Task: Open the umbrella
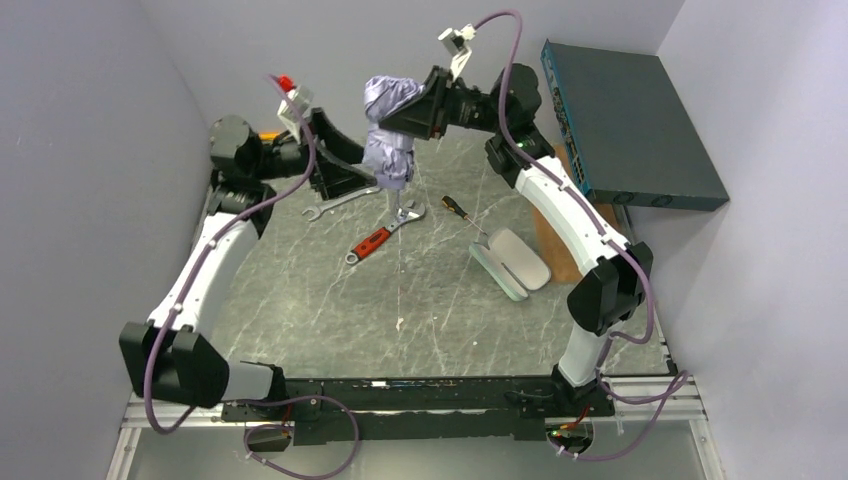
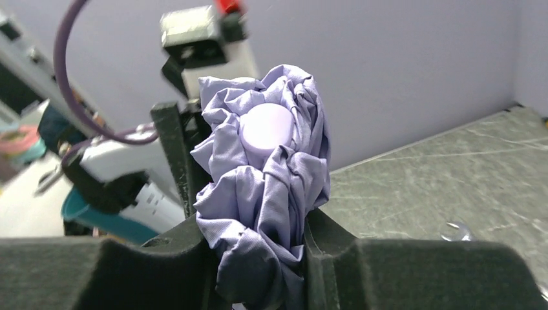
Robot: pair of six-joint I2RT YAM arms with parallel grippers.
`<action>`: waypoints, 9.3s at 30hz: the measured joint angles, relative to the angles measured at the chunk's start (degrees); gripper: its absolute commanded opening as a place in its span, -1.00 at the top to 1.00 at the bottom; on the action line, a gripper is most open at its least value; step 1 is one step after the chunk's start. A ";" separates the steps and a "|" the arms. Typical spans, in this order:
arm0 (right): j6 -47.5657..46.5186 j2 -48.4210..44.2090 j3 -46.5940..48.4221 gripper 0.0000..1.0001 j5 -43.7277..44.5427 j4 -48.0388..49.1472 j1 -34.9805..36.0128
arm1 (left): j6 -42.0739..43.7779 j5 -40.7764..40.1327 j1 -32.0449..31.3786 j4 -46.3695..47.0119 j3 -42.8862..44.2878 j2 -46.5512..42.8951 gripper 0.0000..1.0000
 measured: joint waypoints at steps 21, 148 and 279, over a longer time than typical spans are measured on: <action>17.66 1.33 -5.11 1.00 14.29 7.41 -5.33 | 1.57 -10.29 -0.50 -2.10 -8.09 -3.91 0.08; 14.43 9.22 17.64 1.00 -0.81 12.96 -13.33 | 67.52 -8.79 -8.87 -56.08 -16.15 3.23 -0.49; -30.60 -14.21 -8.50 1.00 23.23 -20.22 2.82 | 24.22 -33.46 -8.39 -24.20 4.42 -5.79 1.00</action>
